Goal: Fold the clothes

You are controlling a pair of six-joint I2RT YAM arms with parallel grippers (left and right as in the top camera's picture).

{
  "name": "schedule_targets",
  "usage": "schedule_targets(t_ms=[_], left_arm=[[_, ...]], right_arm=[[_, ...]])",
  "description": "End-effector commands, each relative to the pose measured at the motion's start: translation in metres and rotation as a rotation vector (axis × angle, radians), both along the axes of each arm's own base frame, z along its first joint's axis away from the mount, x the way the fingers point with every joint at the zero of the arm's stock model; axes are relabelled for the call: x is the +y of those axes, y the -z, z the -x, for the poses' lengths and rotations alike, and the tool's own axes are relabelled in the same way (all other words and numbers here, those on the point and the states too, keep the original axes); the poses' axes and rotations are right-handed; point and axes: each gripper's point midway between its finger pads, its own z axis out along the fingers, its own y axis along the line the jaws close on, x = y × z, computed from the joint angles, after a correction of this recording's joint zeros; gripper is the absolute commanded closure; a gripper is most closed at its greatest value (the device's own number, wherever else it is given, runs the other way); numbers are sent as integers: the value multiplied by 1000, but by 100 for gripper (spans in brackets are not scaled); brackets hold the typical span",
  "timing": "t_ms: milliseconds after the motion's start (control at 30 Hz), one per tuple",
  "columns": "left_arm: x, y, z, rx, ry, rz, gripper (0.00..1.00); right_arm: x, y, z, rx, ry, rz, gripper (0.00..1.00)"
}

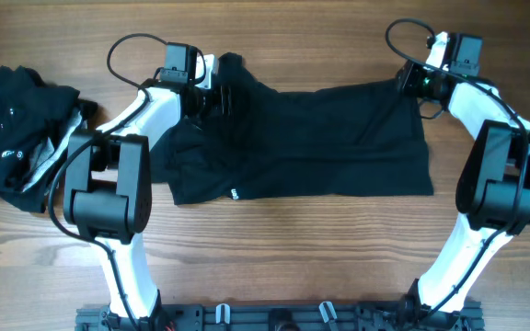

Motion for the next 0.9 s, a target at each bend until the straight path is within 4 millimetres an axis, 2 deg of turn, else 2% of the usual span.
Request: schedule_targets(t_ms=[0, 67, 133, 200, 233, 333, 367, 400, 467, 567, 600, 633, 667, 767, 833, 867], left_arm=[[-4, 9, 6, 26, 24, 0, 36], [-4, 9, 6, 27, 24, 0, 36], [-4, 9, 6, 27, 24, 0, 36], [-4, 9, 6, 27, 24, 0, 36], [-3, 9, 6, 30, 24, -1, 36], [3, 16, 10, 44, 8, -36, 37], [8, 22, 14, 54, -4, -64, 37], [12, 27, 18, 65, -9, -80, 37], [14, 32, 21, 73, -12, -88, 37], [20, 35, 20, 65, -29, -122, 39], [21, 35, 19, 61, -32, -126, 39], [21, 34, 18, 57, -32, -125, 39], [20, 34, 18, 54, -31, -123, 39], [20, 33, 16, 47, -31, -122, 39], [20, 33, 16, 47, -32, -122, 39], [20, 33, 16, 47, -32, -122, 38]], right_arm=[[5, 12, 1, 23, -12, -19, 52], [4, 14, 2, 32, -7, -11, 65], [0, 16, 5, 47, 6, 7, 85], [-2, 16, 5, 49, 14, 16, 96], [-7, 17, 5, 53, 30, 38, 96], [-45, 16, 11, 93, 146, 182, 96], [-64, 5, 7, 82, 196, 224, 96], [-71, -5, -1, 54, 210, 225, 96], [-74, -19, -11, 18, 213, 232, 96], [-79, -22, -13, 12, 229, 247, 95], [-72, -22, -12, 17, 197, 210, 51], [-60, -23, -9, 26, 141, 176, 26], [-53, -29, -2, 43, 117, 149, 14], [-56, -56, 29, 121, 142, 183, 16], [-52, -54, 48, 194, 96, 194, 22], [-48, -41, 62, 260, 58, 198, 28]])
